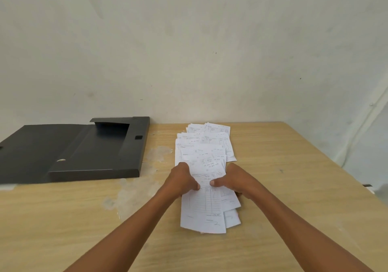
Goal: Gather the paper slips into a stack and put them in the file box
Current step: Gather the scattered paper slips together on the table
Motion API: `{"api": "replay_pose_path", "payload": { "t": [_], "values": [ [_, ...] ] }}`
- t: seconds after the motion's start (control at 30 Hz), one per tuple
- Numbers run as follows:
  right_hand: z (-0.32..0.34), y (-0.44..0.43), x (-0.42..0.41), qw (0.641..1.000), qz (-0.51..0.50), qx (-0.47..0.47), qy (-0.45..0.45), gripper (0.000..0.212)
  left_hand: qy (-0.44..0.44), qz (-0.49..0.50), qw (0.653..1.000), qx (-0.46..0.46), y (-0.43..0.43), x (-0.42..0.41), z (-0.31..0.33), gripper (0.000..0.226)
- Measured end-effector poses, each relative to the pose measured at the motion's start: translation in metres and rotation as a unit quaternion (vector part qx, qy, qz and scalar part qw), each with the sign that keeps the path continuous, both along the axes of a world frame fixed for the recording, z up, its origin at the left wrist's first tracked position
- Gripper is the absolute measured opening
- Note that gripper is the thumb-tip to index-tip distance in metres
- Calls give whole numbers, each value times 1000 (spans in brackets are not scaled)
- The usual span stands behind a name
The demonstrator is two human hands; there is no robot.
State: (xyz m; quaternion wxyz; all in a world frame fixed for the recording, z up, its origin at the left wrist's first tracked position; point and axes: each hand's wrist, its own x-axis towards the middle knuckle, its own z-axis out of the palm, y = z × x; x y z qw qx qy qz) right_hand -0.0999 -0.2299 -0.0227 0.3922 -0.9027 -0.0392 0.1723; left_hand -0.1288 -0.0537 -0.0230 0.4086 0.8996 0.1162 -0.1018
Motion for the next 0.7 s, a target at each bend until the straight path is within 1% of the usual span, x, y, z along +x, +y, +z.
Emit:
{"api": "replay_pose_path", "payload": {
  "t": [0.13,0.2,0.27,0.33,0.4,0.5,0.57,0.63,0.67,0.7],
  "values": [
    [-1,2,-8,1000,-21,15,-8,37,-24,31,998,-40,-4,-1,-11,38],
    [-6,3,-9,999,-28,3,-16,35,-19,31,998,-52,-2,-1,-14,36],
    [-11,3,-5,999,-39,-20,-26,37,-23,24,998,-48,-2,1,-17,40],
    [-10,5,0,999,-40,-10,-31,32,-48,28,998,-43,-3,6,-20,47],
    [-10,6,7,999,-42,22,-23,27,-90,30,994,-50,-5,12,-21,49],
    [-11,8,20,995,-74,44,-49,30,-142,37,984,-97,-9,21,-21,49],
    [-13,10,30,992,-87,43,-75,30,-158,36,981,-111,-10,28,-21,50],
    [-13,11,39,992,-93,29,-79,28,-158,31,983,-85,-12,36,-22,49],
    [-15,11,42,993,-89,19,-73,27,-147,33,988,-44,-12,40,-23,48],
    [-17,11,46,994,-83,1,-68,28,-140,37,989,27,-10,44,-24,49]
  ]
}}
